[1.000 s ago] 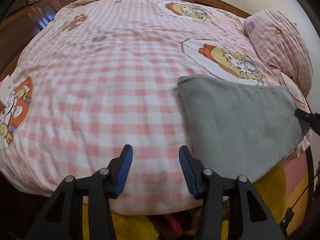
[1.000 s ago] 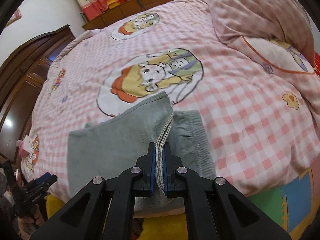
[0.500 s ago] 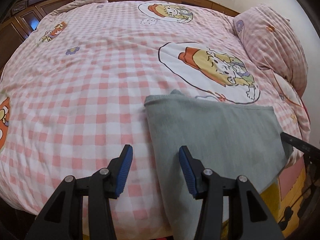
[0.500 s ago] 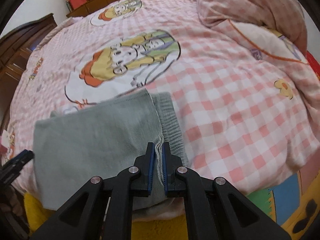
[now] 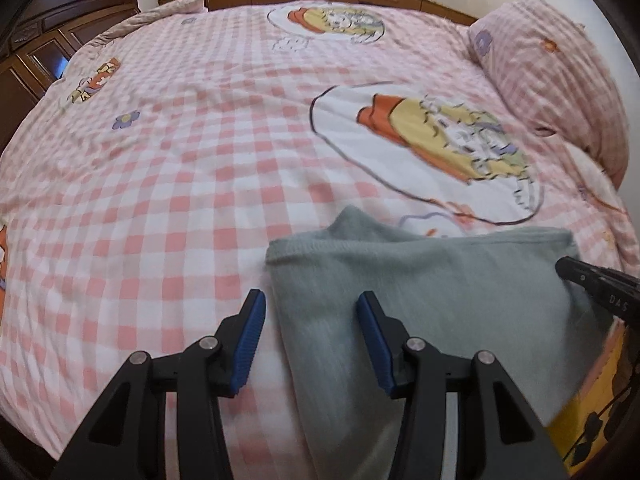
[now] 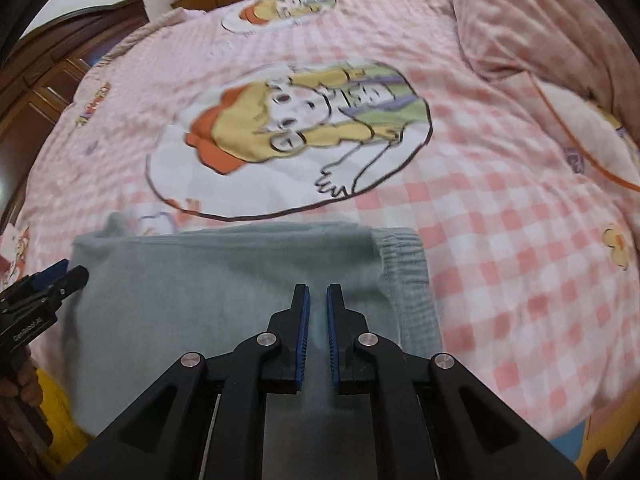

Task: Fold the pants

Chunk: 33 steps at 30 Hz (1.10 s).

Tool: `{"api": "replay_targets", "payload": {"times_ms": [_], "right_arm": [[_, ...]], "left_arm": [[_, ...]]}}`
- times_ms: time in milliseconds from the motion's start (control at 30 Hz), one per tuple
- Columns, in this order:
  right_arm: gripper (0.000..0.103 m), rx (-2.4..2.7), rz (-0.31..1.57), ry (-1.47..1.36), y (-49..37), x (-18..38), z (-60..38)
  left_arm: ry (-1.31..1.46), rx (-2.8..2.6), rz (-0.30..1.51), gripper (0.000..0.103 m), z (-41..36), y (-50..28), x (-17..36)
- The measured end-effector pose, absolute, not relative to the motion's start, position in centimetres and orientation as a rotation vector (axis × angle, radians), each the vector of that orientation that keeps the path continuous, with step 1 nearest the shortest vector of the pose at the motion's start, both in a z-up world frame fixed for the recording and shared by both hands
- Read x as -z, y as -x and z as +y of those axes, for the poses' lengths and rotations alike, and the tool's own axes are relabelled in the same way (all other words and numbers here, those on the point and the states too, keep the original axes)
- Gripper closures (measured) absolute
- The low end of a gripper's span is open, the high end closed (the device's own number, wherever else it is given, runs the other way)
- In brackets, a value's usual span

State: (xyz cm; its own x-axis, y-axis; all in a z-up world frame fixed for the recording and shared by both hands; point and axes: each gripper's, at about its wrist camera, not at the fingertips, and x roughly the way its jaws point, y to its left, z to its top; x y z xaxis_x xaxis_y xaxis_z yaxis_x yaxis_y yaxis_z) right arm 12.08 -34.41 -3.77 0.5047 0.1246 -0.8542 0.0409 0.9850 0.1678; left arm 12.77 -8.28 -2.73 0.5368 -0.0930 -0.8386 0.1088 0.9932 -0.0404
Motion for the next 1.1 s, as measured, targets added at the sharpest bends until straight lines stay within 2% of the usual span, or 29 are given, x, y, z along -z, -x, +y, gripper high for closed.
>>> {"api": "replay_targets", "payload": {"times_ms": [133, 367, 467, 533, 1100], "right_arm": [[0.094, -0.061, 1.037, -0.214, -13.1, 4.6, -34.9], [0.093, -0.059, 1.042, -0.199, -12.5, 3.5, -34.9], [0.084, -0.047, 1.04, -0.187, -11.3, 2.4, -34.9], [0.074, -0.041, 1.03, -0.168, -10.5, 1.7, -34.8], [0.072, -0.005, 1.023, -0.148, -4.5, -0.3, -35.3]], "left_arm": [[-0.005, 0.112, 1.004, 0.042, -7.8, -13.9, 3.8], [0.03, 0.119, 1.031, 0.042, -7.2, -14.1, 3.2], [0.022, 0.108, 1.026, 0.042, -7.1, -13.4, 2.3], [0.02, 0.11, 1.019, 0.043, -7.1, -12.8, 1.7], [0.046, 0.187, 1.037, 0.039, -7.0, -7.8, -0.5]]}}
